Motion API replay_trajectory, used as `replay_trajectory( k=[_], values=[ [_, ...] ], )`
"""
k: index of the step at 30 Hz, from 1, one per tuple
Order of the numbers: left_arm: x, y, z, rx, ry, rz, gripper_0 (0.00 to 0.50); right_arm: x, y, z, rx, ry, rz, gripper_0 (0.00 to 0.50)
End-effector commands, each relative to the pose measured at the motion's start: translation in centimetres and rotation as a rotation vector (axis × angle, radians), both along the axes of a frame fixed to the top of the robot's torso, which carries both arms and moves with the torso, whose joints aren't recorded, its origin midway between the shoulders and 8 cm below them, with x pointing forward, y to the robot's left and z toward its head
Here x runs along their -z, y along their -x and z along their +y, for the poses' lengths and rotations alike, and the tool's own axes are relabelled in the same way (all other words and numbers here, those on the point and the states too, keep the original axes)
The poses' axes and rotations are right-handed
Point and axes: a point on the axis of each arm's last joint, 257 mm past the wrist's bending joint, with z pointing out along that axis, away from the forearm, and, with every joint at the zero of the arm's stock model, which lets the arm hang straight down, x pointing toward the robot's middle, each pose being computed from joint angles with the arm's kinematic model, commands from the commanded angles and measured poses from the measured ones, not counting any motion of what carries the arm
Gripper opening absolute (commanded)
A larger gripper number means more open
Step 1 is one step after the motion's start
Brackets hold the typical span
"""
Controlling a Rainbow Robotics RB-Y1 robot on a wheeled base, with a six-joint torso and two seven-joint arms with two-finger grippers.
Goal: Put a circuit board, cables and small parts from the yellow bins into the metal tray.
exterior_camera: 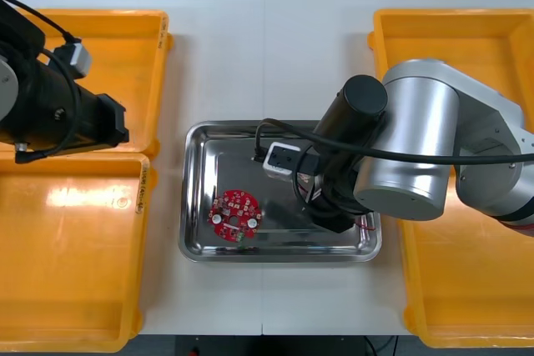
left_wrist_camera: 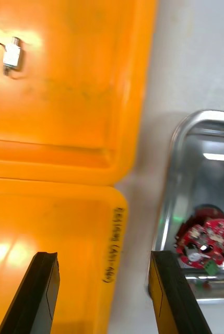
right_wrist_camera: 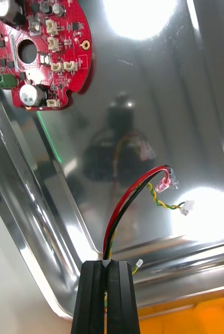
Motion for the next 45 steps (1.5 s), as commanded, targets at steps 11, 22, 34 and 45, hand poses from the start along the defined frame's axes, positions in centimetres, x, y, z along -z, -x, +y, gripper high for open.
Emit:
replay_trajectory(
  k=[11, 22, 34, 45],
  values=[
    [-2.7, -2.2, 11.3, -0.006, -0.152, -0.005, 0.5, 4.2, 0.0, -0.1, -0.09, 0.081, -0.026, 0.0],
    [-1.8, -2.8, 17.3, -0.013, -0.207, 0.06, 0.5, 6.4, 0.7, -0.6, -0.101, 0.122, 0.025, 0.0],
    [-1.9, -7.2, 19.1, -0.006, -0.149, 0.031, 0.5, 7.4, 0.5, 0.4, -0.094, 0.103, 0.051, 0.0],
    [-2.0, -10.6, 19.4, 0.0, -0.161, -0.013, 0.5, 7.5, 0.5, 0.1, -0.101, 0.113, 0.054, 0.052]
  ],
)
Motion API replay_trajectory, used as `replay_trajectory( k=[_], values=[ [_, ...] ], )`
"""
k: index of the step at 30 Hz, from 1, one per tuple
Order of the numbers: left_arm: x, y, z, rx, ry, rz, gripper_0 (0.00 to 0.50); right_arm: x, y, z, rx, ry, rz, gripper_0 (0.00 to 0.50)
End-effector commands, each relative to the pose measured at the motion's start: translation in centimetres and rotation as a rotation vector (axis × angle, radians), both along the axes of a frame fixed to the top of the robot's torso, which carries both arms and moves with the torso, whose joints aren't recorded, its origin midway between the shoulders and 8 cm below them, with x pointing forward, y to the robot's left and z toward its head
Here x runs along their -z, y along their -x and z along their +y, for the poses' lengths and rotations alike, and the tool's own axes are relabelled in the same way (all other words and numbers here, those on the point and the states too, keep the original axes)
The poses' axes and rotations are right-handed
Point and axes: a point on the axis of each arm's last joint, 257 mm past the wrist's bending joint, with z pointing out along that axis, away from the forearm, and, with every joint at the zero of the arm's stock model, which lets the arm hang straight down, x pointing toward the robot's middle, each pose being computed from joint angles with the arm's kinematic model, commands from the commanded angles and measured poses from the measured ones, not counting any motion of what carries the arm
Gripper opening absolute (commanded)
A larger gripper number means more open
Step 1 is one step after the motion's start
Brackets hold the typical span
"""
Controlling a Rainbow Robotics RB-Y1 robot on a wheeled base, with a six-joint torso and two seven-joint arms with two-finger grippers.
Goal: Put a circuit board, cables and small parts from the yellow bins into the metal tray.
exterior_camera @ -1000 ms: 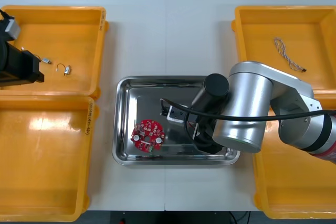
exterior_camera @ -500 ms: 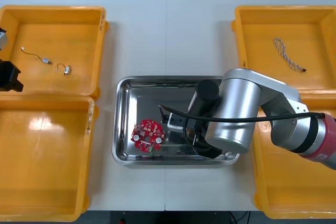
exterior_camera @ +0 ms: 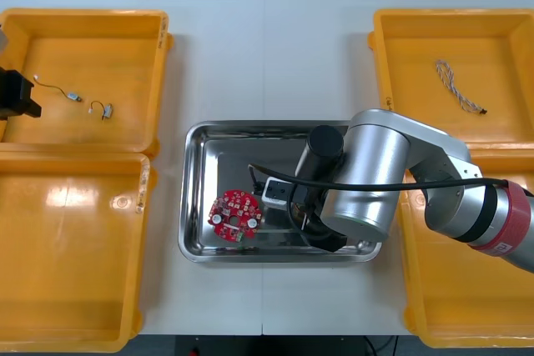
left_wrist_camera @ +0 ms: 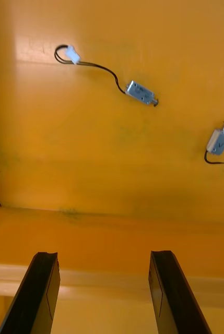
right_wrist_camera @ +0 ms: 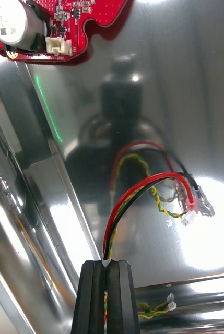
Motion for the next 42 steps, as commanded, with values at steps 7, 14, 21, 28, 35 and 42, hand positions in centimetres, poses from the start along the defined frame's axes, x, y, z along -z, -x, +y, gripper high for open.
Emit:
replay_trajectory(
  k=[7, 14, 21, 28, 35, 42],
  values=[
    [-3.1, -4.6, 1.4, 0.028, -0.089, -0.106, 0.5, 0.4, 0.8, 0.7, -0.057, 0.007, 0.014, 0.5],
    [-2.6, -6.1, 1.0, 0.041, -0.109, -0.123, 0.5, 0.2, 0.6, 0.5, -0.049, 0.013, 0.009, 0.5],
    [-2.6, -7.1, 0.1, 0.044, -0.092, -0.13, 0.5, -1.4, -0.6, 0.1, -0.027, 0.018, -0.013, 0.5],
    [-1.9, -8.9, -0.7, 0.041, -0.08, -0.154, 0.5, -4.1, -2.1, -1.5, 0.036, 0.03, -0.025, 0.5],
    [-0.8, -9.9, -1.7, 0.058, -0.101, -0.163, 0.5, -8.1, -3.0, -2.8, 0.103, 0.003, 0.001, 0.5],
    [-0.9, -10.2, -2.5, 0.058, -0.093, -0.167, 0.5, -11.8, -3.6, -5.3, 0.199, -0.037, 0.024, 0.5]
  ],
)
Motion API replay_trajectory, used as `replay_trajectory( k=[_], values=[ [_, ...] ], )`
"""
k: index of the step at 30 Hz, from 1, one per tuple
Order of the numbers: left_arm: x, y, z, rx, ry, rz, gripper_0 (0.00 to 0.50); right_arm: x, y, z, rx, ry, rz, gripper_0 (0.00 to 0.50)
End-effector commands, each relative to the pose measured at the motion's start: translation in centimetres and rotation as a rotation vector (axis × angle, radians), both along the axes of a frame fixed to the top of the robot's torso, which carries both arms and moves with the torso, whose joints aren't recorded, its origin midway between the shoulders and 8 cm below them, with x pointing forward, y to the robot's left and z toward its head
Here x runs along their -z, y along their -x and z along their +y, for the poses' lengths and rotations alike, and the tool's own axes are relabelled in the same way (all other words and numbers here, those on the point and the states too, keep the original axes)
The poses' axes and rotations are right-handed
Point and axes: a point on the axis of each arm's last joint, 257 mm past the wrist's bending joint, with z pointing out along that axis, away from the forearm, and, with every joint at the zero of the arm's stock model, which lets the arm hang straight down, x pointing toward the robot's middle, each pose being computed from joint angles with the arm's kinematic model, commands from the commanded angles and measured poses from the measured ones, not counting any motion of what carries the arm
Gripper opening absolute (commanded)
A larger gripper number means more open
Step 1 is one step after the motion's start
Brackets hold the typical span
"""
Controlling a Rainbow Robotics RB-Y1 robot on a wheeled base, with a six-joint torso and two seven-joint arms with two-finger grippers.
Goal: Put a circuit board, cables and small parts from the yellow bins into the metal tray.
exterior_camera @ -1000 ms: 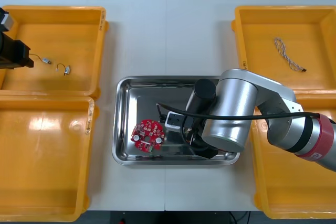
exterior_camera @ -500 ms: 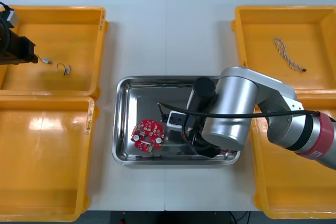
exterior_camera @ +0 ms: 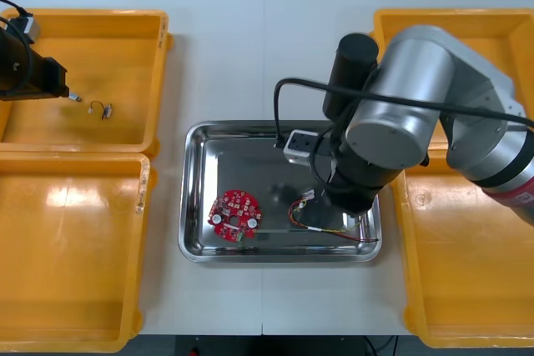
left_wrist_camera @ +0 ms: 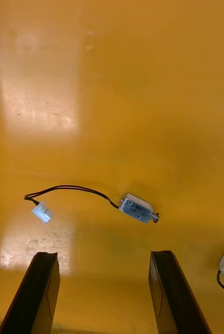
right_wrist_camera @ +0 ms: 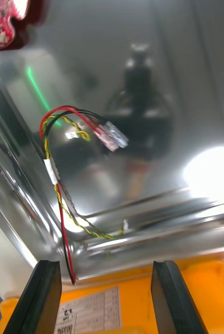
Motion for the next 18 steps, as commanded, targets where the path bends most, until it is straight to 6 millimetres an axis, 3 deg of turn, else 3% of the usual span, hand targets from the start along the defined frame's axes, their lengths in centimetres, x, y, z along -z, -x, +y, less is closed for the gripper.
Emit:
replay_trajectory(
  k=[1, 11, 18],
  values=[
    [-3.1, -2.3, -2.2, 0.089, -0.046, -0.061, 0.5, -5.2, -2.5, -2.1, 0.068, -0.036, -0.067, 0.5],
    [-2.8, -3.0, -2.8, 0.085, -0.039, -0.075, 0.5, -9.0, -3.9, -6.5, 0.254, -0.105, -0.093, 0.5],
    [-2.5, -3.7, -3.2, 0.093, -0.05, -0.097, 0.5, -11.2, -5.8, -11.0, 0.394, -0.153, -0.086, 0.5]
  ],
)
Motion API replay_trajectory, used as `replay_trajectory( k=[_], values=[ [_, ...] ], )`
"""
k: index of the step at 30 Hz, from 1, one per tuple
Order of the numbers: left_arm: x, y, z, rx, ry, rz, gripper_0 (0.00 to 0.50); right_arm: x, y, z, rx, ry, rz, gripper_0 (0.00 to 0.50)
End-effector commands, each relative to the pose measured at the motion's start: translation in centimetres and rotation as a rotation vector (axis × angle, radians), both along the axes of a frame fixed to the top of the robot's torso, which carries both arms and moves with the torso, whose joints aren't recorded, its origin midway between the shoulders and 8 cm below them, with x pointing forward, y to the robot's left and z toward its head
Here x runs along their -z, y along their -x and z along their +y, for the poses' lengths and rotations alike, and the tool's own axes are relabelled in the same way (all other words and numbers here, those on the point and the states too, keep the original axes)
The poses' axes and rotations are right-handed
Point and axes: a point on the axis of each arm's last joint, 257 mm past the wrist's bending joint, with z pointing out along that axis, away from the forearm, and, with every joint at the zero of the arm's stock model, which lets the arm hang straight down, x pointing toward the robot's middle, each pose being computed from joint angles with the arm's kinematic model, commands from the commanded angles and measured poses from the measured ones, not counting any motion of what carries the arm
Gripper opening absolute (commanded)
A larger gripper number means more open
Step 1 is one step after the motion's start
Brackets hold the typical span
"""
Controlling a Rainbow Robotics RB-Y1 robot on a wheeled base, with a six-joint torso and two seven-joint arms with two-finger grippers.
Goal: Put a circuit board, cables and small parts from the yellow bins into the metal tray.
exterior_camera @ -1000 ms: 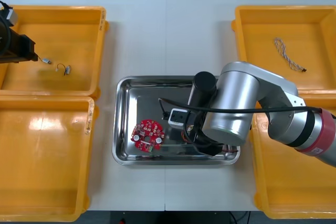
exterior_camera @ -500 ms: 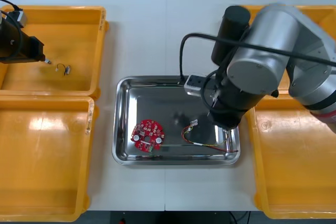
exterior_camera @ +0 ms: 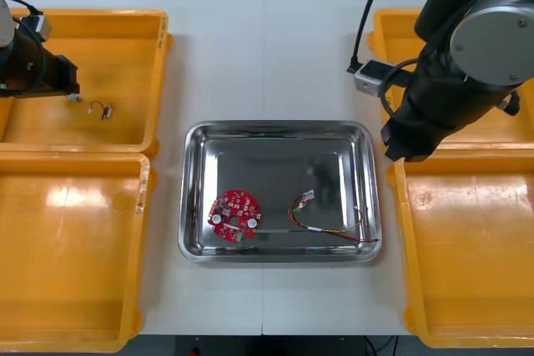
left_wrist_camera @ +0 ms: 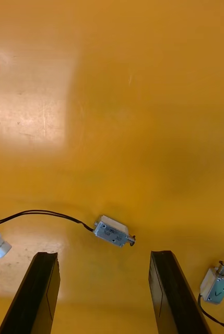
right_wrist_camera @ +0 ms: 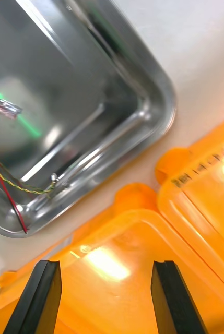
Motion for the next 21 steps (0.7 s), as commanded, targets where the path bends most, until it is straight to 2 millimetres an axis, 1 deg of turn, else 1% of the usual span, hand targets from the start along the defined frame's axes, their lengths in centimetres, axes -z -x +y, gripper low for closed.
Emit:
replay_trajectory(
  k=[1, 2, 4, 7, 10, 14, 20, 21],
  values=[
    [-2.7, -2.2, -1.9, 0.085, -0.056, -0.064, 0.5, -4.4, -2.5, -3.7, 0.12, -0.068, -0.039, 0.5],
    [-2.6, -2.3, -2.0, 0.085, -0.054, -0.064, 0.5, -4.6, -2.7, -4.0, 0.132, -0.075, -0.036, 0.5],
    [-2.6, -2.3, -2.0, 0.086, -0.056, -0.065, 0.5, -5.4, -3.3, -5.5, 0.177, -0.095, -0.043, 0.5],
    [-2.5, -2.3, -2.0, 0.087, -0.057, -0.065, 0.5, -6.1, -3.9, -7.1, 0.228, -0.113, -0.049, 0.5],
    [-2.3, -2.3, -1.9, 0.085, -0.059, -0.064, 0.5, -6.9, -4.6, -9.1, 0.297, -0.138, -0.057, 0.5],
    [-2.0, -2.4, -1.8, 0.082, -0.053, -0.063, 0.5, -7.8, -5.4, -11.2, 0.37, -0.16, -0.073, 0.5],
    [-0.9, -2.9, -1.6, 0.081, -0.063, -0.078, 0.5, -8.5, -6.5, -13.8, 0.463, -0.161, -0.089, 0.5],
    [-0.7, -3.1, -1.6, 0.083, -0.066, -0.08, 0.5, -8.6, -6.7, -14.5, 0.489, -0.164, -0.09, 0.5]
  ],
)
